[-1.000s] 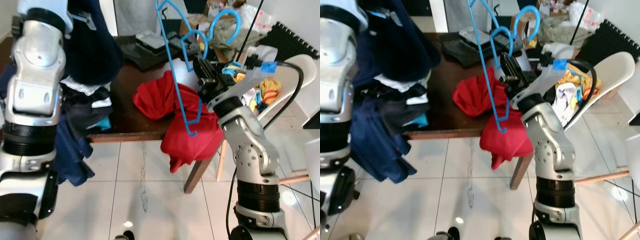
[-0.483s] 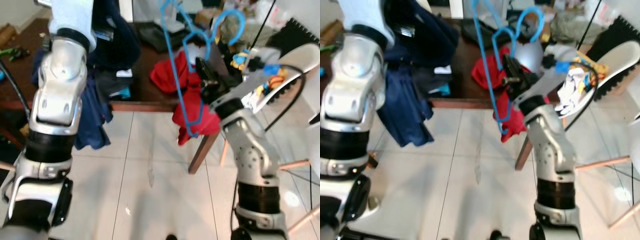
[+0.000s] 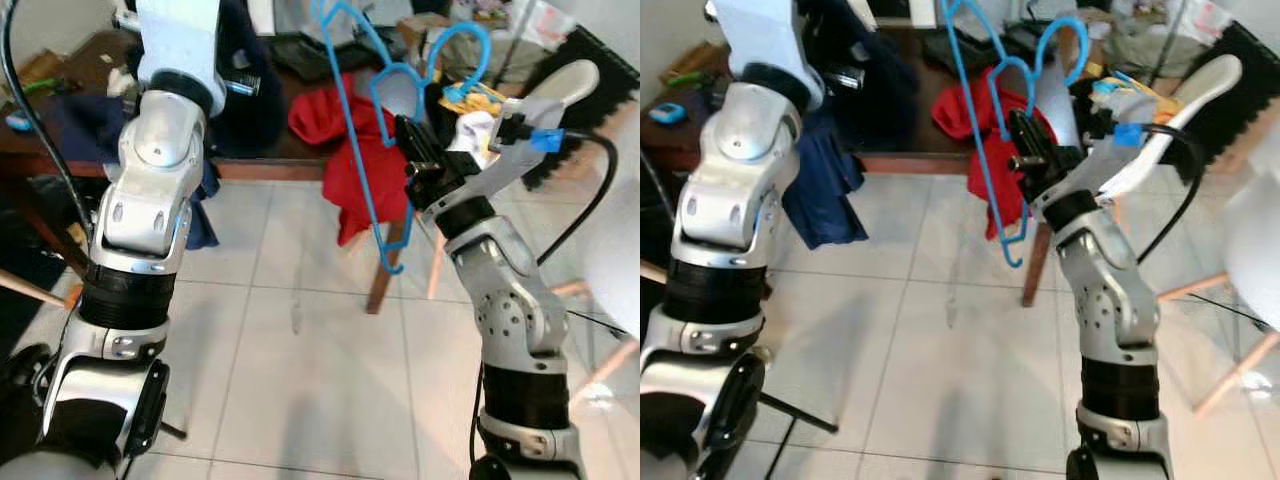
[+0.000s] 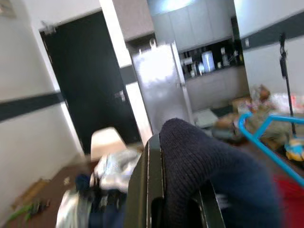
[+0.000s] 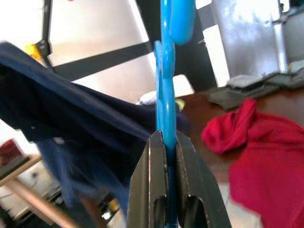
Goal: Hang hanger
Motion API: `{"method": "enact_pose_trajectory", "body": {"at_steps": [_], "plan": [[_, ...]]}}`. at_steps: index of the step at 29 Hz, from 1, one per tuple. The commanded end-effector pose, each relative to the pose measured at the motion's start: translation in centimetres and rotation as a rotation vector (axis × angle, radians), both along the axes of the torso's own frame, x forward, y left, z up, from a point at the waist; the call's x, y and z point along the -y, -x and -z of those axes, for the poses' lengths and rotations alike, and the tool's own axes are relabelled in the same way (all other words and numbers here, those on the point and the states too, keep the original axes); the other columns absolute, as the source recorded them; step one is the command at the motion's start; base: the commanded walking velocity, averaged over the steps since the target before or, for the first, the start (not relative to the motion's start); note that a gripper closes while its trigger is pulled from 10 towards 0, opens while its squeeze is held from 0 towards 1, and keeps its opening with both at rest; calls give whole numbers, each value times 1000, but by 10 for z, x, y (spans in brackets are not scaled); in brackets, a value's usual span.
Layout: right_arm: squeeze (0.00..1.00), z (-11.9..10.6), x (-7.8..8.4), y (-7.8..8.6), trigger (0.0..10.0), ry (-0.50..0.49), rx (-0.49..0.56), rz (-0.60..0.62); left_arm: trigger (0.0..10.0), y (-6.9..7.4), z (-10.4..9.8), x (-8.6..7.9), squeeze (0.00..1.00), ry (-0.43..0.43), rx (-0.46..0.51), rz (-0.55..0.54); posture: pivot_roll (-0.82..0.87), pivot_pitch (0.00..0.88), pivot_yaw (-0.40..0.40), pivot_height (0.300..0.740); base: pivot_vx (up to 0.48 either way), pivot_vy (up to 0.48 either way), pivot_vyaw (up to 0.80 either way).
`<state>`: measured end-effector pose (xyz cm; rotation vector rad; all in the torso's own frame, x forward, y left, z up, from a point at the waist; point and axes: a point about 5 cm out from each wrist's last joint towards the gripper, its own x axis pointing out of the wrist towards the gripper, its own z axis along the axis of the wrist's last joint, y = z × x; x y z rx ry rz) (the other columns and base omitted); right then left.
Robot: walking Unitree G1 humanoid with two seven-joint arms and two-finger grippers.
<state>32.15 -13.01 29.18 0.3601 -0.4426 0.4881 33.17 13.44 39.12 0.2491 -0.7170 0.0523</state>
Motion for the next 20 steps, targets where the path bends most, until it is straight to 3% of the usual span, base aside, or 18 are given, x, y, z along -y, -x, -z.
{"method": "enact_pose_trajectory", "body": {"at_steps": [1,5,8,9,10,11,13,14,15,17,18,19,20], "plan": [[0,0,-5,2,10000,5,8,-25,10000,2,-2,2,0,8,26,21,110,133,15,740,-371,-251,0],[0,1,-5,2,10000,10,6,-22,10000,-4,9,8,0,21,-32,109,110,133,15,740,-154,-63,0],[0,15,-1,-5,10000,62,-63,39,10000,-19,38,11,0,38,-168,203,104,132,17,740,0,0,0],[0,15,-1,-5,10000,62,-63,39,10000,-19,38,11,0,38,-168,203,104,132,17,740,0,0,0],[0,29,7,-13,10000,101,-143,109,10000,-30,61,12,0,37,-266,238,92,134,13,740,0,0,0],[0,29,7,-13,10000,101,-143,109,10000,-30,61,12,0,37,-266,238,92,134,13,740,0,0,0],[0,54,21,-18,10000,155,-230,185,10000,-44,107,12,0,-44,-429,233,84,135,9,740,0,0,-788],[0,54,21,-18,10000,155,-230,185,10000,-44,107,12,0,-44,-429,233,84,135,9,740,0,0,-788],[0,65,28,-19,10000,181,-264,221,10000,-47,123,12,0,-74,-483,233,81,135,8,740,0,0,-781],[0,84,41,-17,10000,221,-322,284,10000,-49,180,9,0,-209,-675,202,50,137,7,740,0,0,-781],[0,84,41,-17,10000,221,-322,284,10000,-49,180,9,0,-209,-675,202,50,137,7,740,0,0,-781],[0,97,50,-14,10000,256,-359,328,10000,-46,212,5,0,-250,-774,180,35,142,5,740,0,0,-781],[0,97,50,-14,10000,256,-359,328,10000,-46,212,5,0,-250,-774,180,35,142,5,740,0,0,-781]]}}
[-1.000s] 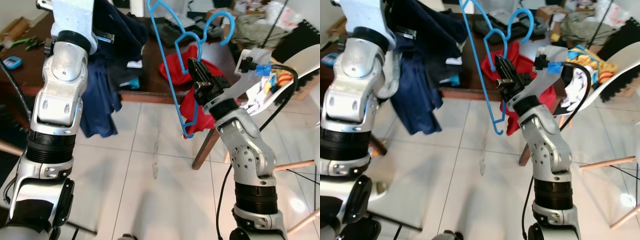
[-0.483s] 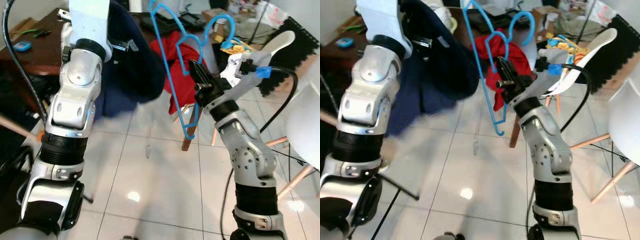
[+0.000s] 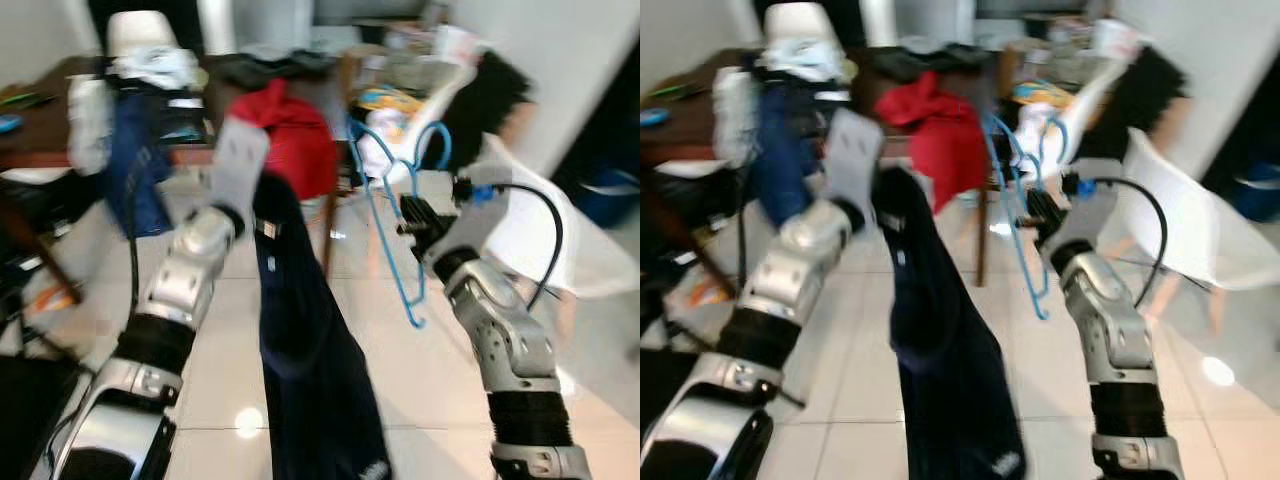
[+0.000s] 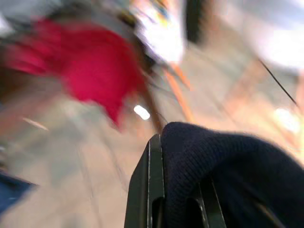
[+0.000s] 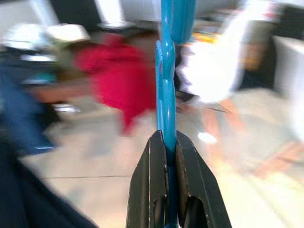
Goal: Hang hanger
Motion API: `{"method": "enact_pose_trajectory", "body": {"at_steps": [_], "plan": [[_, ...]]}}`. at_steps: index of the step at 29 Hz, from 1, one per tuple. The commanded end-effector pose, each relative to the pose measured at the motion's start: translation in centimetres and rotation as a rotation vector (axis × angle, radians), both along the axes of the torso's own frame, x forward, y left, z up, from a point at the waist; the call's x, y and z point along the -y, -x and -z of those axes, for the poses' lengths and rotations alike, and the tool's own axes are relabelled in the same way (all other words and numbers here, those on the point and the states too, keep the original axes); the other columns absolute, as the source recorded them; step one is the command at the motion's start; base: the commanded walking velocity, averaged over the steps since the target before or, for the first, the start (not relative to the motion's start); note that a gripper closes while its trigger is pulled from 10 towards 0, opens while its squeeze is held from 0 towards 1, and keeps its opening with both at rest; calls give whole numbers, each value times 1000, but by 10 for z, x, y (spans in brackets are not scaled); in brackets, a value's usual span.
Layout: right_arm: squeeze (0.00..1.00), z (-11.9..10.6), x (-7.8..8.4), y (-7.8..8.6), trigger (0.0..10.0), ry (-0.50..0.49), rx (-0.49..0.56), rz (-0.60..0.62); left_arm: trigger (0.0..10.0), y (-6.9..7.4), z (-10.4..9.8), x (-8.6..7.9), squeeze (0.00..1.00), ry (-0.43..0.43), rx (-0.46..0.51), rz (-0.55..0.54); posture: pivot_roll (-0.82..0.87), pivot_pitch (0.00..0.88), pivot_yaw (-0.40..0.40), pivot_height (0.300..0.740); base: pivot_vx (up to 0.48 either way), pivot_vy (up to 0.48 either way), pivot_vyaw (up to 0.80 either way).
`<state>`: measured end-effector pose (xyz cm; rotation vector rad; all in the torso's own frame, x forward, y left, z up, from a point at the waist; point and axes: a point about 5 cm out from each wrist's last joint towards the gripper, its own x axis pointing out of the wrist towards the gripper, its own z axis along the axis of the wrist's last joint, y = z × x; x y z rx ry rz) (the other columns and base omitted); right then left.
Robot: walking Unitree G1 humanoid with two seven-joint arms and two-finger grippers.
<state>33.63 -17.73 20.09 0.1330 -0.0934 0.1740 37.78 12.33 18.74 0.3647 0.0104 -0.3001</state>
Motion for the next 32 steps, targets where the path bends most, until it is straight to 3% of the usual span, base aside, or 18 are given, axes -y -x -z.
{"method": "enact_pose_trajectory", "body": {"at_steps": [1,3,4,5,6,9,11,14,15,16,19,27,29,32], "plan": [[0,16,10,4,10000,48,-41,57,10000,6,33,-8,0,-79,-84,-10,31,143,5,740,0,0,-775],[0,40,23,16,10000,97,-109,116,10000,16,65,-9,0,-29,-193,-28,-5,149,4,740,0,0,-781],[0,40,23,16,10000,97,-109,116,10000,16,65,-9,0,-29,-193,-28,-5,149,4,740,0,0,-781],[0,59,32,26,10000,114,-163,159,10000,18,70,-13,0,71,-242,-61,-14,157,-7,740,0,0,-781],[0,59,32,26,10000,114,-163,159,10000,18,70,-13,0,71,-242,-61,-14,157,-7,740,0,0,-781],[0,77,37,39,10000,117,-218,182,10000,21,71,-18,0,324,-361,-59,-37,163,2,740,0,0,-781],[0,78,37,41,10000,121,-217,180,10000,23,74,-17,0,354,-388,-35,-37,163,2,740,0,0,-781],[0,80,45,59,10000,113,-222,200,10000,41,84,-24,0,364,-325,-57,-47,173,-5,740,0,0,-781],[0,80,45,59,10000,113,-222,200,10000,41,84,-24,0,364,-325,-57,-47,173,-5,740,0,0,-781],[0,82,46,77,10000,111,-223,205,10000,58,84,-26,0,379,-248,-86,-62,181,-4,740,0,0,-781],[0,83,46,86,10000,124,-217,209,10000,68,83,-24,0,371,-216,-78,-63,180,-10,740,0,0,-781],[0,87,43,106,10000,106,-224,209,10000,85,84,-17,0,286,-234,19,-80,166,-5,740,0,0,-779],[0,88,39,115,10000,99,-231,206,10000,96,88,-16,0,315,-285,70,-82,163,5,740,0,0,-778],[0,88,40,119,10000,66,-233,199,10000,100,89,-19,0,340,-280,75,-90,167,6,740,0,0,-777]]}}
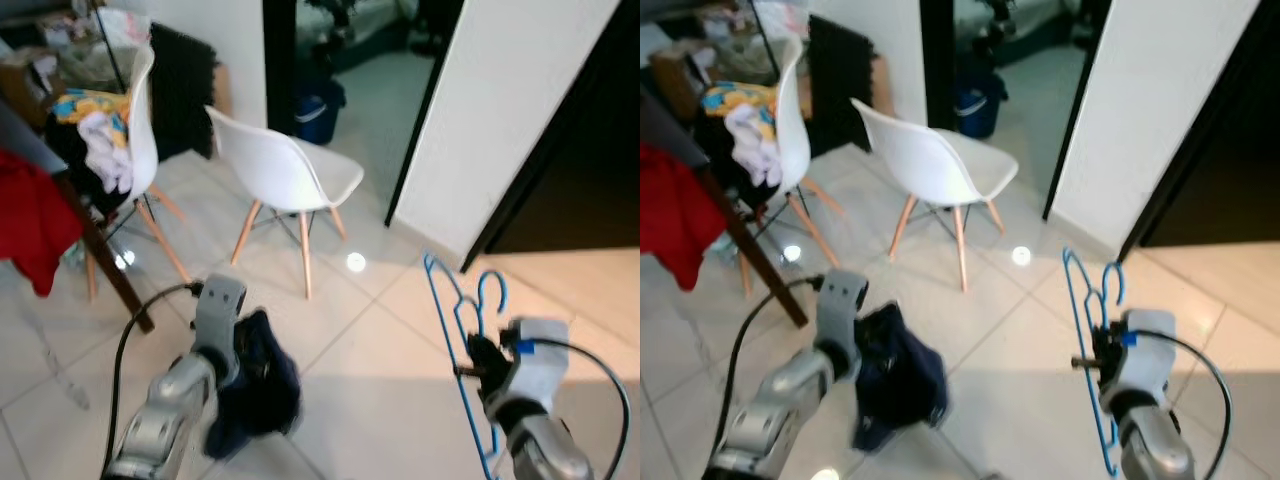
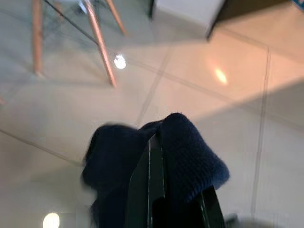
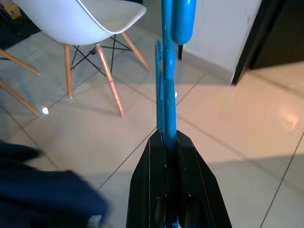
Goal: Hang hanger
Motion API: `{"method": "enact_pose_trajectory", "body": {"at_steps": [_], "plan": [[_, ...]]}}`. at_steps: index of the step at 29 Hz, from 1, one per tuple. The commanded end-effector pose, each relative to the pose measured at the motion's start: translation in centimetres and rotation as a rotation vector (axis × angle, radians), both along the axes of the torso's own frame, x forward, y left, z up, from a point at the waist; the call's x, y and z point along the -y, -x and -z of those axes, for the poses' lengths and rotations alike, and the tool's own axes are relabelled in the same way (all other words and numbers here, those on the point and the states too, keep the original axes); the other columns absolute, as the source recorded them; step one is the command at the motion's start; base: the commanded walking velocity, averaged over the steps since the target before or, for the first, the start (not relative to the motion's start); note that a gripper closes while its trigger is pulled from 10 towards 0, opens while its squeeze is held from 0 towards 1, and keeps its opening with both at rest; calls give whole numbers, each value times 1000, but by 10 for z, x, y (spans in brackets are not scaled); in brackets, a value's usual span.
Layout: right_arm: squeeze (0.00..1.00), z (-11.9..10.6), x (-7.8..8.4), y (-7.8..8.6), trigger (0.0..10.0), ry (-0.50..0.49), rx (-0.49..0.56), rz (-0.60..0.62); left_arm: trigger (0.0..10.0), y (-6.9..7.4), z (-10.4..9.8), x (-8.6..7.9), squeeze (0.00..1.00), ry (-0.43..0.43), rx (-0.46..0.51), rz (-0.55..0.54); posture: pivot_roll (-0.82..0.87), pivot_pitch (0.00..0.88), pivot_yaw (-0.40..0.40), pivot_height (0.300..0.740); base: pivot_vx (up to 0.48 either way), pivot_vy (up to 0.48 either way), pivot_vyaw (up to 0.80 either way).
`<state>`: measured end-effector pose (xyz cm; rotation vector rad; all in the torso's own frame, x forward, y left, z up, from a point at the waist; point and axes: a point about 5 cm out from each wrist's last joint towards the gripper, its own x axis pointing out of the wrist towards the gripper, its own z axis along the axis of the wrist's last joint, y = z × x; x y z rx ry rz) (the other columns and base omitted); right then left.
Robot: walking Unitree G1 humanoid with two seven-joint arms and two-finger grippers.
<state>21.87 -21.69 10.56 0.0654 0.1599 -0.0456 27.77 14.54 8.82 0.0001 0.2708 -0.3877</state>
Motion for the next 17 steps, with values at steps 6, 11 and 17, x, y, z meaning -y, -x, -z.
{"method": "enact_pose_trajectory", "body": {"at_steps": [6,11,17], "plan": [[0,-9,4,-3,10000,-41,33,-13,10000,-13,-13,0,0,111,79,-37,-105,154,7,740,0,0,-772],[0,-8,12,-6,10000,-69,43,12,10000,-18,-17,2,0,116,100,-51,-107,154,22,740,0,0,-769],[0,-9,12,-8,10000,-107,45,2,10000,-19,-18,0,0,113,95,-57,-95,164,17,740,0,0,-769]]}}
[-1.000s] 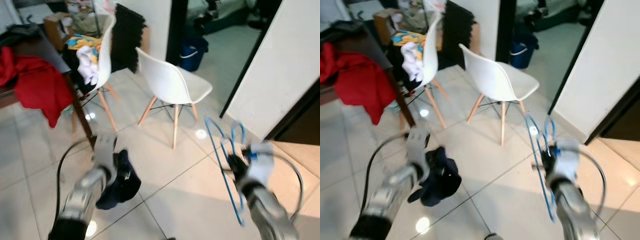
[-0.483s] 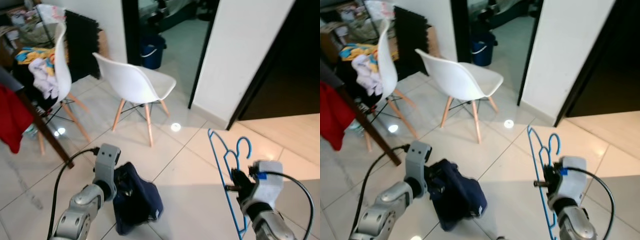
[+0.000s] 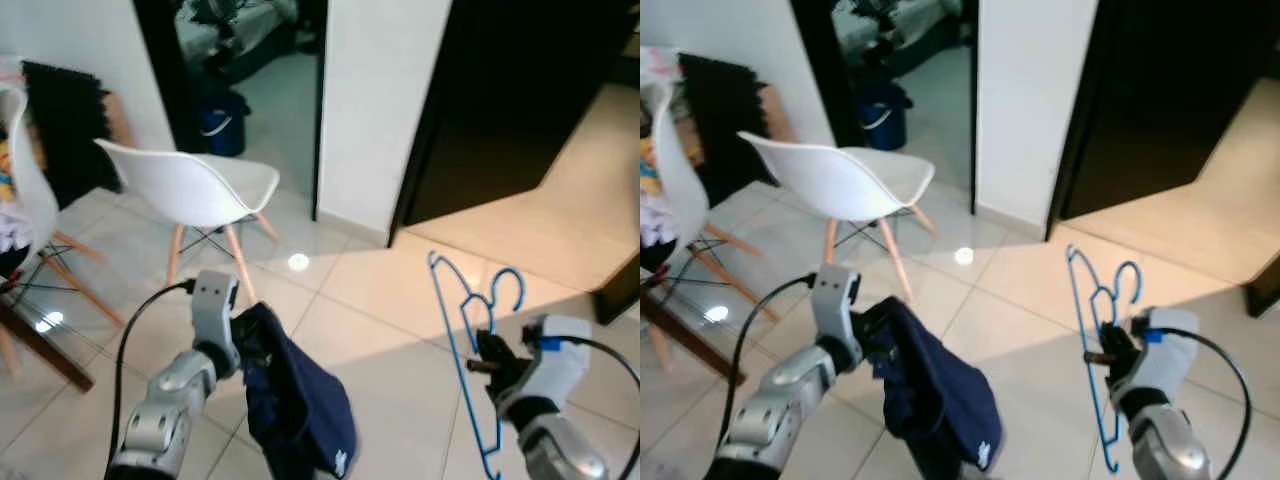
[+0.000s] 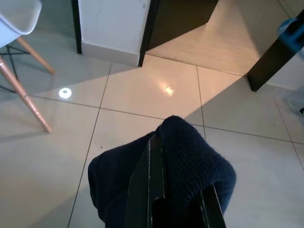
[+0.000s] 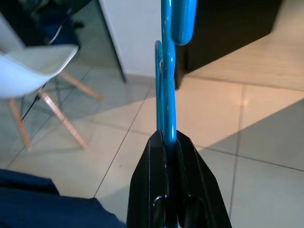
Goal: Hang hanger
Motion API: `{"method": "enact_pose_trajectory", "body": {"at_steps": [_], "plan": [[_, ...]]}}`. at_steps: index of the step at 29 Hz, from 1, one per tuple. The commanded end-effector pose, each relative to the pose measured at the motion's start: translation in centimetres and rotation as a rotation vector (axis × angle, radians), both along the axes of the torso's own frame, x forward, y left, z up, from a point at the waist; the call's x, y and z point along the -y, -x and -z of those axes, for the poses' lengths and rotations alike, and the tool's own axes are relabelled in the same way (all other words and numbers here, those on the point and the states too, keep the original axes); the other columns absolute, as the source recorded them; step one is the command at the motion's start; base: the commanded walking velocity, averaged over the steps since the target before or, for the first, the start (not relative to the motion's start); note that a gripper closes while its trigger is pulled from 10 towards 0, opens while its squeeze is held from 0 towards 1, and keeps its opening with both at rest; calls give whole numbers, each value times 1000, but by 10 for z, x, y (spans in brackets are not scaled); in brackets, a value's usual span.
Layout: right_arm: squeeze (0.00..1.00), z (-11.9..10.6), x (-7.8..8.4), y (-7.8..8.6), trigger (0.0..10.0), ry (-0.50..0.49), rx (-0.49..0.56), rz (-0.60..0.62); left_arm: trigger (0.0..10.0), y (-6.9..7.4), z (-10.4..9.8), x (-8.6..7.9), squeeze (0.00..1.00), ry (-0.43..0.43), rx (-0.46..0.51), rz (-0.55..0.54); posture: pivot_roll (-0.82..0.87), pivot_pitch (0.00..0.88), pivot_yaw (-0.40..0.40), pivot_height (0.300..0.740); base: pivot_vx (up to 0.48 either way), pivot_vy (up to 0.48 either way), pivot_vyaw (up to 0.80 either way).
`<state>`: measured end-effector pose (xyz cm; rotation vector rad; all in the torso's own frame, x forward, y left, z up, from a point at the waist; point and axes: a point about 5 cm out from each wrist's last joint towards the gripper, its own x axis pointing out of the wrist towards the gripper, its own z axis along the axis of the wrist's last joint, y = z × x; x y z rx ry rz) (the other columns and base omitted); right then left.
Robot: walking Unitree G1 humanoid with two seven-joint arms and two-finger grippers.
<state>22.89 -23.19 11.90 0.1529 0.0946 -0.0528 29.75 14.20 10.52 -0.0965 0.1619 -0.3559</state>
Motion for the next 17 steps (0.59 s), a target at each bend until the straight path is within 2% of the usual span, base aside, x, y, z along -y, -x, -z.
{"method": "enact_pose_trajectory", "body": {"at_steps": [1,11,17], "plan": [[0,4,-3,3,10000,-21,-21,-16,10000,1,-1,-4,0,4,6,-12,-95,164,17,740,0,0,-769],[0,1,0,-1,10000,-56,-19,-54,10000,1,-5,-14,0,26,25,-56,-52,195,-10,740,0,0,-772],[0,4,0,-4,10000,-58,-33,-60,10000,0,-6,-11,0,16,30,-59,-61,198,-20,740,0,0,-775]]}}
